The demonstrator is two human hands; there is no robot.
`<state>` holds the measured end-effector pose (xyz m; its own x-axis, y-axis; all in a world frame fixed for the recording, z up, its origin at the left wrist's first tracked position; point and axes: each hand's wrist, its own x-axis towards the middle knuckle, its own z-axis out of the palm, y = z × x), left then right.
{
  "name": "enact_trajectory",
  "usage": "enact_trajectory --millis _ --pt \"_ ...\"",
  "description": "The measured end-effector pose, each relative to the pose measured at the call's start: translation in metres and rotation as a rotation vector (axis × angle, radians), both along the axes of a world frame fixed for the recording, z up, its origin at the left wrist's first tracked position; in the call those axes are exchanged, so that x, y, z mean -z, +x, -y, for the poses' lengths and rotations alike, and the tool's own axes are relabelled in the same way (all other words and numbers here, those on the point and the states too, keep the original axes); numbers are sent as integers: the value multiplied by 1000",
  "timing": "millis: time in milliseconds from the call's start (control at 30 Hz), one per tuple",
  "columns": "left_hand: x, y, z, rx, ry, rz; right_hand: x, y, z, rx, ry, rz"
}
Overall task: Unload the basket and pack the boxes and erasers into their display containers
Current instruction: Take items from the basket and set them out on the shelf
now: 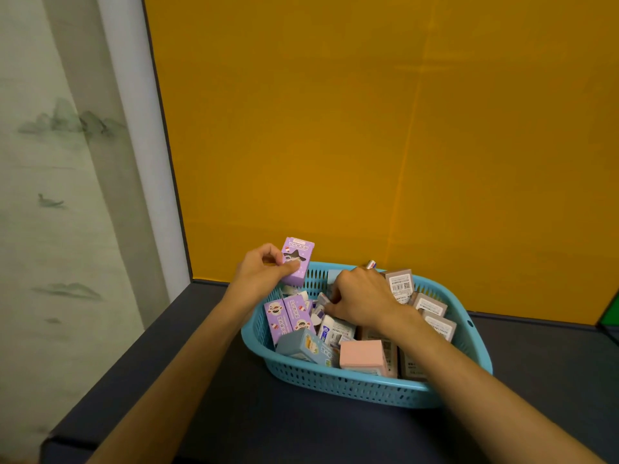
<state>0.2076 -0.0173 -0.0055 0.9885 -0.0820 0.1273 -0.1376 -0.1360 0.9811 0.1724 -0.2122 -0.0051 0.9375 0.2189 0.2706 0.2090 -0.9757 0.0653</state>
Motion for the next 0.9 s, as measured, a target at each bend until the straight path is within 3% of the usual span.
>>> enact_trajectory --millis 400,700,900 --pt "-9 -7 -11 -32 -121 -38 -1 3 2 -12 73 -16" --pt "-24 -25 -13 287 -260 -120 -20 -24 16 -24 289 54" --pt "-38 -41 18 408 -215 -96 -19 -69 48 0 252 97"
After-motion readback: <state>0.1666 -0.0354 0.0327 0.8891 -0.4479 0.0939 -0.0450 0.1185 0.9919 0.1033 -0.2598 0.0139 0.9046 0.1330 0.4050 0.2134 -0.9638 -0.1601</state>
